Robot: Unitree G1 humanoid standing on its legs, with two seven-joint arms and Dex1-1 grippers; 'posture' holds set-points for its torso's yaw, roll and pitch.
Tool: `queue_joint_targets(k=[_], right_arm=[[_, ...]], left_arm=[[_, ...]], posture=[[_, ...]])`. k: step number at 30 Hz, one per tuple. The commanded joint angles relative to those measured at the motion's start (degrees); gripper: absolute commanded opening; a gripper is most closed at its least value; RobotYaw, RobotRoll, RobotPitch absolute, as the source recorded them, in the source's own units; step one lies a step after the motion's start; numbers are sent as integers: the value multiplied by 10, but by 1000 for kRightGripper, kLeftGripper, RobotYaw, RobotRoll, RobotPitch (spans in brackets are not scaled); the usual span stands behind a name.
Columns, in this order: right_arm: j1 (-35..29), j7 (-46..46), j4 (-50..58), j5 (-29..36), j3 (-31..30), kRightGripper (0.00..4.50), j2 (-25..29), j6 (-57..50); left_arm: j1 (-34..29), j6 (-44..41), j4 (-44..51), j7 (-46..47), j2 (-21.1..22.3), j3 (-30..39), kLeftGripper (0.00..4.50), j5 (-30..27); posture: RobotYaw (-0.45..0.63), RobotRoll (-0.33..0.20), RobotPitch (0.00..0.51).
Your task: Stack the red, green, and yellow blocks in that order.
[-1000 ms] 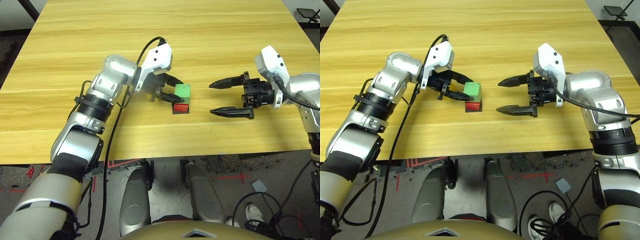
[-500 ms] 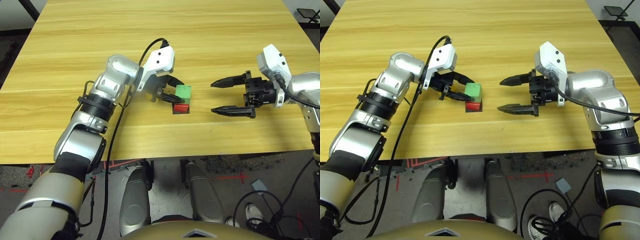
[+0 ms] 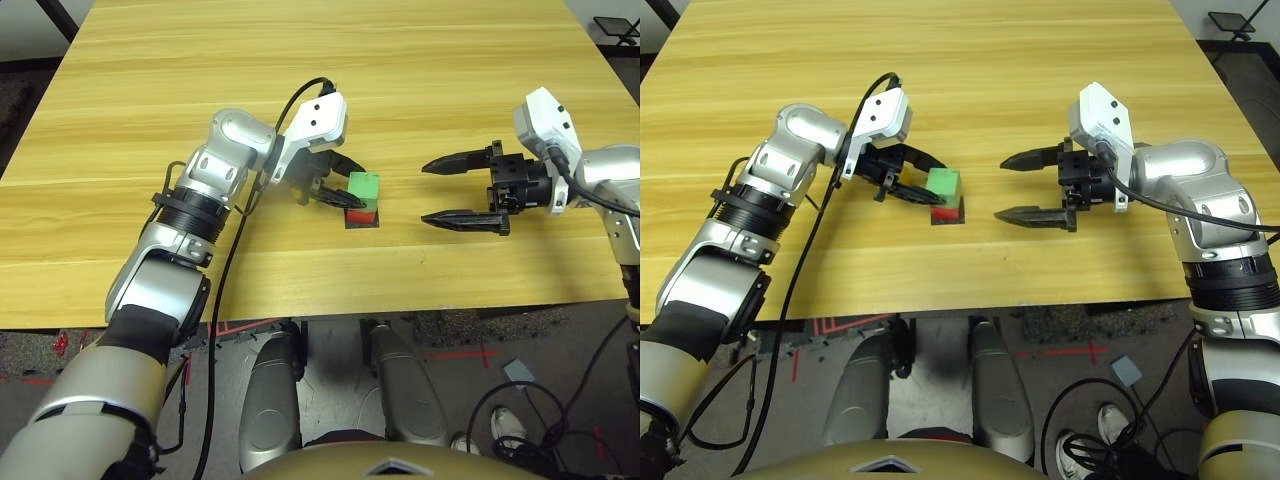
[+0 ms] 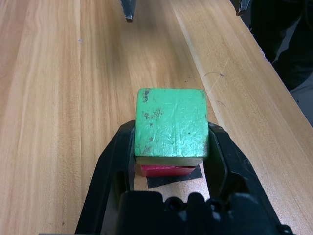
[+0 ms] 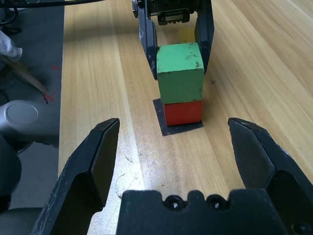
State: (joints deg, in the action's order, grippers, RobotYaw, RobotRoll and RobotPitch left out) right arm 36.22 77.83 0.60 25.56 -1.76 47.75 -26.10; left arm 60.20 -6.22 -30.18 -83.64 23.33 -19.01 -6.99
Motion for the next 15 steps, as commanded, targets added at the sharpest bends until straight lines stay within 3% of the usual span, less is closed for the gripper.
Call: queue_joint_targets(k=[1, 3, 10, 15], right_arm=[[-3, -2, 16, 8, 2, 4500, -1, -4], [-3, -3, 16, 8, 2, 4500, -2, -5], [-4, -3, 17, 9, 2, 4500, 0, -6], [-7, -4, 17, 10, 3, 4500, 1, -6]], left_arm=[[-15, -6, 11, -6, -2, -8, 2066, 8], [-18, -8, 15, -4, -3, -9, 2066, 8], [-23, -51, 54, 11, -6, -8, 4476, 7], [-25, -151, 145, 52, 1, 12, 4476, -12]], posture=[[24, -48, 276], [24, -48, 276], [27, -49, 275], [29, -48, 274]])
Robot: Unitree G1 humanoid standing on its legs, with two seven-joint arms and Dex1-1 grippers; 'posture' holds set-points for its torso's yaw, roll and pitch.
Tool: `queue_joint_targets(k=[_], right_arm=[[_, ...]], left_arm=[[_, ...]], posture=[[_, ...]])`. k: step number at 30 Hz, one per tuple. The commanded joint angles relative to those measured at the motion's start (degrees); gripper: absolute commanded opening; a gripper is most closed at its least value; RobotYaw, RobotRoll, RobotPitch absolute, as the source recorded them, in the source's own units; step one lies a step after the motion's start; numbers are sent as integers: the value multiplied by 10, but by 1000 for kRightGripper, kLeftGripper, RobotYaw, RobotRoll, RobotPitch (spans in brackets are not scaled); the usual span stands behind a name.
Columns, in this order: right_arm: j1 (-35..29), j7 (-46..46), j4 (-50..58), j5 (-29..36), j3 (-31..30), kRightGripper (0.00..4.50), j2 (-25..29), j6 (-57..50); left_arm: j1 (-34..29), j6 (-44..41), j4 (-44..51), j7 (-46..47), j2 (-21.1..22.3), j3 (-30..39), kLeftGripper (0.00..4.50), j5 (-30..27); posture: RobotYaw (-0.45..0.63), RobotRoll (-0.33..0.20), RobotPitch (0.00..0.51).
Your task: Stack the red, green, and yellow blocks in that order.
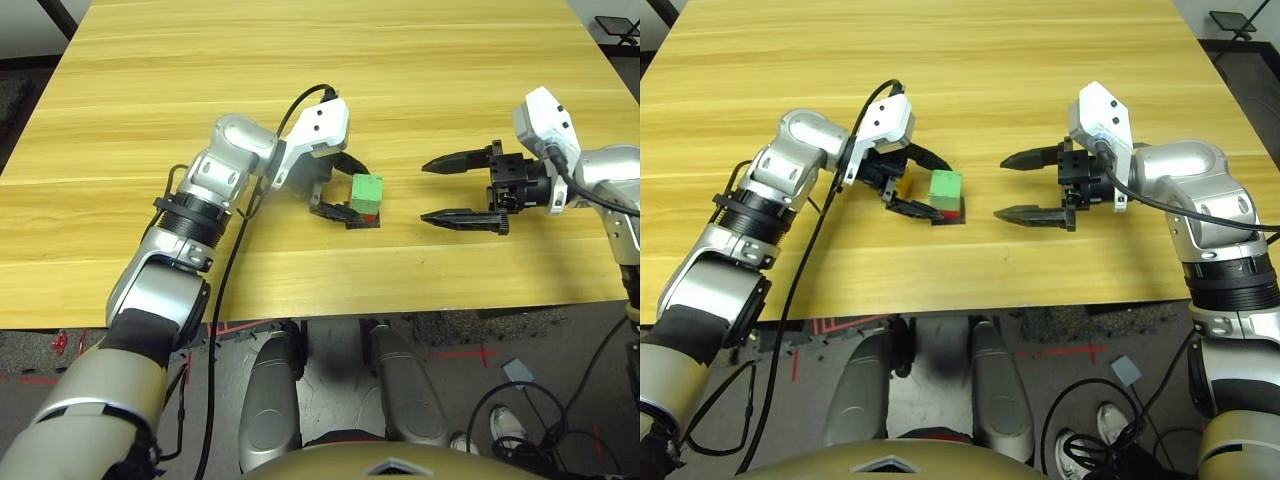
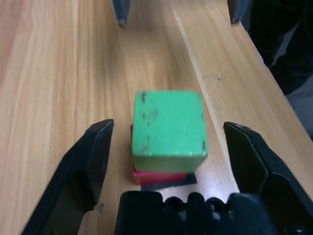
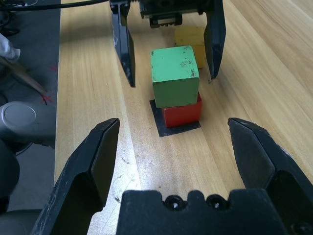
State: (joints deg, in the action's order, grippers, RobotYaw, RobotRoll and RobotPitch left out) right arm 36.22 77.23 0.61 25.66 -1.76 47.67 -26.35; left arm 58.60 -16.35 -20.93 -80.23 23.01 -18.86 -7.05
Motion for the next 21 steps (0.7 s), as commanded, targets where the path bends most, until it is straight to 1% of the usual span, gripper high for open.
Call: queue_joint_targets(k=[1, 2, 4, 6, 8, 11, 12, 13, 15, 19, 21], right_arm=[[-7, 2, 17, 9, 3, 4500, 1, -4], [-7, 2, 17, 9, 3, 4500, 1, -4], [-5, 4, 14, 9, 1, 4500, 2, -1], [-2, 8, 9, 8, -1, 4500, 2, 1], [2, 12, 4, 6, -4, 4500, 1, 3], [11, 16, -6, 2, -9, 4500, -3, 7], [13, 17, -9, 1, -10, 4500, -4, 8], [18, 18, -13, 0, -13, 4500, -7, 10], [26, 18, -21, -3, -17, 4500, -14, 12], [36, 21, -28, -7, -21, 4500, -18, 15], [37, 22, -28, -7, -21, 4500, -18, 15]], left_arm=[[-11, -72, 75, 28, 12, 18, 4476, -16], [-13, -89, 92, 35, 17, 23, 4476, -19], [-20, -124, 130, 44, 43, 29, 4476, -19], [-34, -144, 163, 42, 73, 34, 4476, -24], [-55, -152, 195, 25, 112, 37, 4476, -34], [-75, -130, 201, 10, 153, 40, 4476, -34], [-77, -115, 194, 8, 162, 38, 4476, -29], [-76, -81, 170, 5, 169, 36, 4476, -18], [-68, -33, 120, 11, 168, 34, 4476, -4], [-32, 83, 5, 16, 145, 26, 4476, 25], [-16, 113, -41, 12, 130, 23, 4476, 33]], posture=[[37, -45, 268], [40, -44, 268], [47, -43, 264], [54, -42, 263], [67, -41, 260], [82, -40, 256], [86, -40, 256], [95, -40, 254], [99, -42, 251], [96, -47, 249], [93, -47, 249]])
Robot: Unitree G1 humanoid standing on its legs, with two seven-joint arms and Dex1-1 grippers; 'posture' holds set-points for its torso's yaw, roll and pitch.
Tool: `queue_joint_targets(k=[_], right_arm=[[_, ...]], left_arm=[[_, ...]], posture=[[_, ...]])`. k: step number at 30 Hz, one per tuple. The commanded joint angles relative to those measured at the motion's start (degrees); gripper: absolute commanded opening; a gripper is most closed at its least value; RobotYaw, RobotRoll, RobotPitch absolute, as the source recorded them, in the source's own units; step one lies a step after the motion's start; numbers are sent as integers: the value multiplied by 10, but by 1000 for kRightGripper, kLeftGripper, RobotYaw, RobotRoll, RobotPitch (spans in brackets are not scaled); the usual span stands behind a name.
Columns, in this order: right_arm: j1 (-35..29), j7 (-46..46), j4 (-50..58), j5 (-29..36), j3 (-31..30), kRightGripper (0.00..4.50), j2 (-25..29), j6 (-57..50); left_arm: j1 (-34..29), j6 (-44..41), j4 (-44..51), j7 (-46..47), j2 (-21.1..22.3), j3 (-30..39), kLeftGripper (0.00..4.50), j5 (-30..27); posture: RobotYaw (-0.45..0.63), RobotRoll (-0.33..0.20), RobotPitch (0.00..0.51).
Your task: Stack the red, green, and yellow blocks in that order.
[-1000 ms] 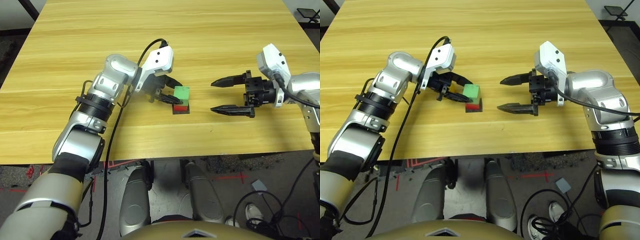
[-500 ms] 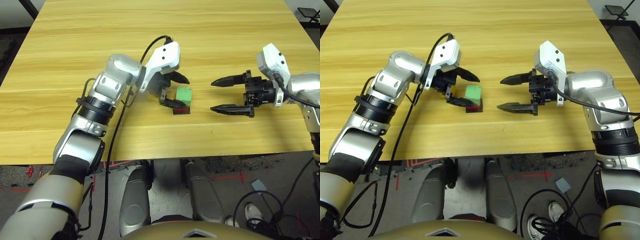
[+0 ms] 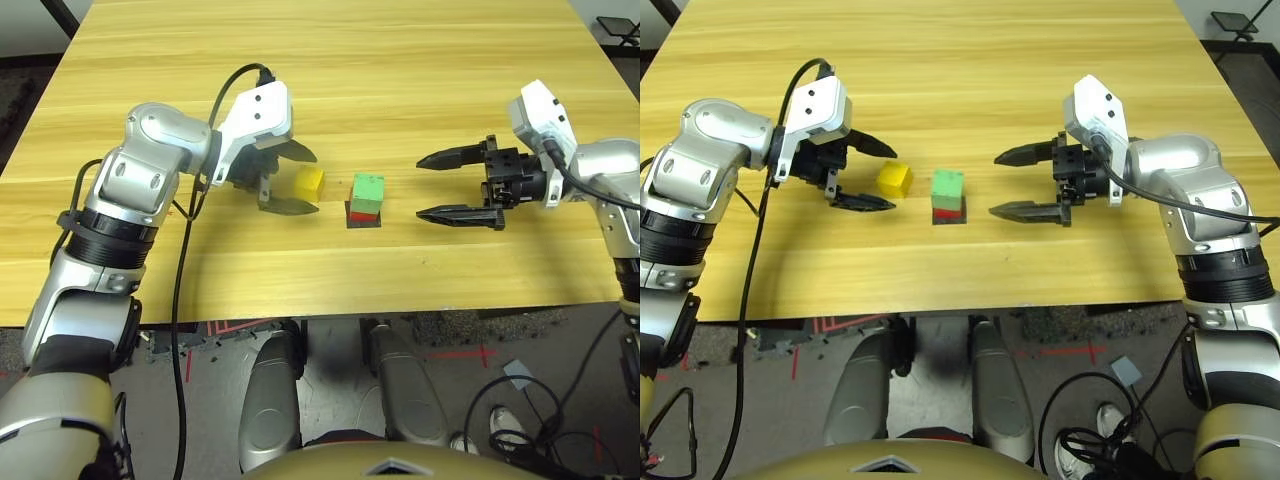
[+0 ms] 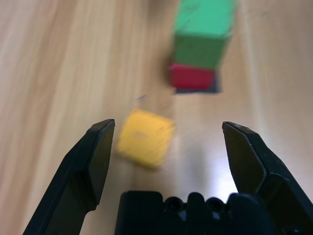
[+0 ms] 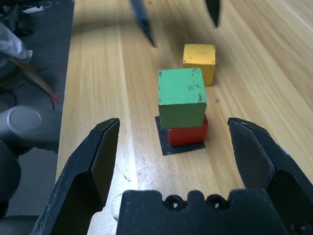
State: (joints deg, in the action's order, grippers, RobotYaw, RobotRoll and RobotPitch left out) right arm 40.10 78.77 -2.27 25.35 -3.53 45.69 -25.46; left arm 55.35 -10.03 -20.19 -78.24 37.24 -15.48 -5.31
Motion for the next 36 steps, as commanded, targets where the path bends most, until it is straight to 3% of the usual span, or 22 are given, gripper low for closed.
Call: queue_joint_targets(k=[1, 12, 18, 19, 21, 26, 36], right_arm=[[-1, 7, 0, -4, -4, 4500, 1, 6], [-22, -7, 24, 5, 9, 4500, 8, -6], [-34, -16, 39, 9, 15, 4500, 13, -14], [-35, -17, 41, 9, 16, 4500, 13, -15], [-37, -18, 42, 10, 16, 4500, 13, -16], [-35, -16, 34, 6, 13, 4500, 12, -11], [-29, -13, 17, -1, 5, 4500, 2, 0]], left_arm=[[23, 65, -69, -14, -18, -13, 4476, 19], [76, 176, -271, -50, -78, -32, 4476, 63], [78, 202, -319, -53, -87, -24, 4476, 76], [78, 201, -321, -54, -88, -21, 4309, 76], [78, 187, -315, -56, -91, -15, 3891, 69], [80, 121, -267, -62, -94, 1, 2113, 50], [91, -99, -68, -65, -40, 8, 2073, 38]], posture=[[87, -50, 248], [43, -50, 244], [30, -52, 241], [30, -52, 242], [33, -52, 241], [52, -48, 242], [87, -25, 241]])
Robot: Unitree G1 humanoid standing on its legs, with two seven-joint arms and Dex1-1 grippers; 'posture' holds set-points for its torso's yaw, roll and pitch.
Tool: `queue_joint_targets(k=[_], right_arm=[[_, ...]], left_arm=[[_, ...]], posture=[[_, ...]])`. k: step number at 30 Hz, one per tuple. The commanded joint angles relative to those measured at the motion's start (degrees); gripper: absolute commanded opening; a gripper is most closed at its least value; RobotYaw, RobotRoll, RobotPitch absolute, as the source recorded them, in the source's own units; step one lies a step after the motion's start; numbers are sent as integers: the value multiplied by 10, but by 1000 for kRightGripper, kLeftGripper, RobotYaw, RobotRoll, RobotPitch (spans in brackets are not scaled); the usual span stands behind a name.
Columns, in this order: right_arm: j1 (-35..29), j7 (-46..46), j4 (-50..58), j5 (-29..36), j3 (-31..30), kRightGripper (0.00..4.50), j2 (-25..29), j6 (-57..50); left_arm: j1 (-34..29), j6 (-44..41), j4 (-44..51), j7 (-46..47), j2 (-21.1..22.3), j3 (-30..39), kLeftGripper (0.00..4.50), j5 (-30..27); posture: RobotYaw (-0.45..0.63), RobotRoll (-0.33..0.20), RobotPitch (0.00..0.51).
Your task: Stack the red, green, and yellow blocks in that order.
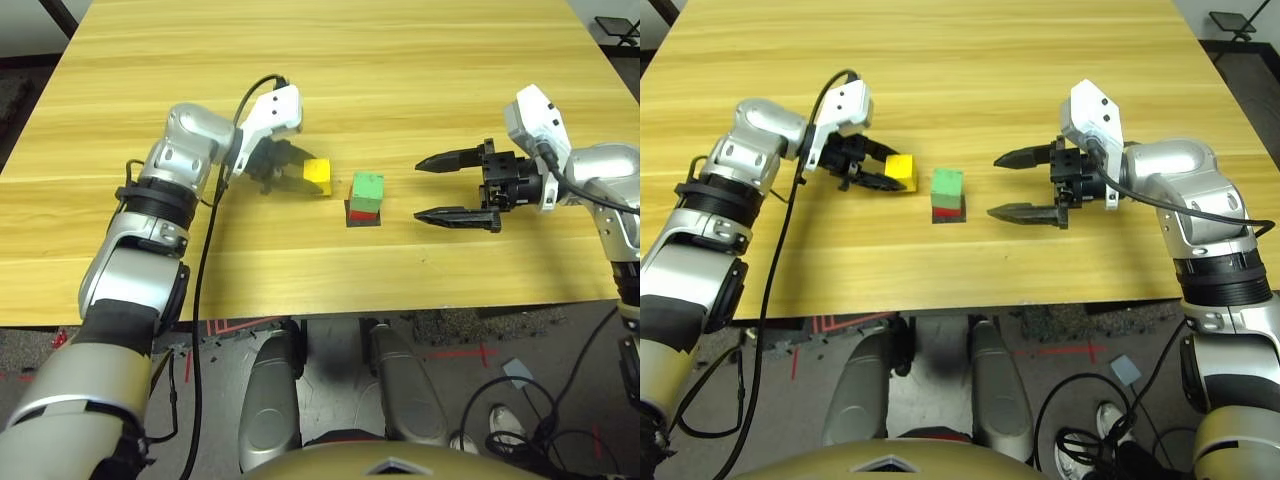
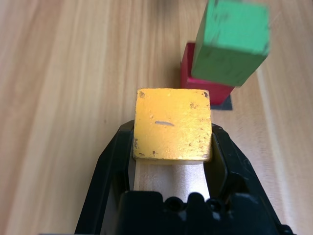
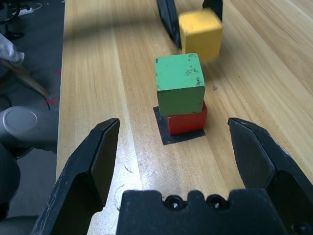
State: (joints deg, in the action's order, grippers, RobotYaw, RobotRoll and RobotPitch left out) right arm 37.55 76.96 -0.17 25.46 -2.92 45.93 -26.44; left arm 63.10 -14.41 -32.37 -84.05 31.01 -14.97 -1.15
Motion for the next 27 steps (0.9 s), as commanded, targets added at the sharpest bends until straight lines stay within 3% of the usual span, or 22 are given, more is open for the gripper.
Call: queue_joint_targets(k=[1, 8, 12, 27], right_arm=[[-4, 6, -6, -2, -2, 4500, 0, 11], [-7, 6, -15, -5, -5, 4500, -6, 20], [-10, 7, -19, -5, -6, 4500, -9, 26], [-29, -6, 1, 2, 4, 4500, -5, 19]], left_arm=[[20, -76, 71, -9, 30, 0, 2073, -4], [44, -202, 194, -20, 45, -15, 2073, -32], [51, -252, 242, -11, 30, -21, 2073, -52], [23, -246, 265, 33, -37, -63, 2073, -75]], posture=[[92, -20, 240], [102, 0, 240], [101, 10, 242], [53, 10, 247]])
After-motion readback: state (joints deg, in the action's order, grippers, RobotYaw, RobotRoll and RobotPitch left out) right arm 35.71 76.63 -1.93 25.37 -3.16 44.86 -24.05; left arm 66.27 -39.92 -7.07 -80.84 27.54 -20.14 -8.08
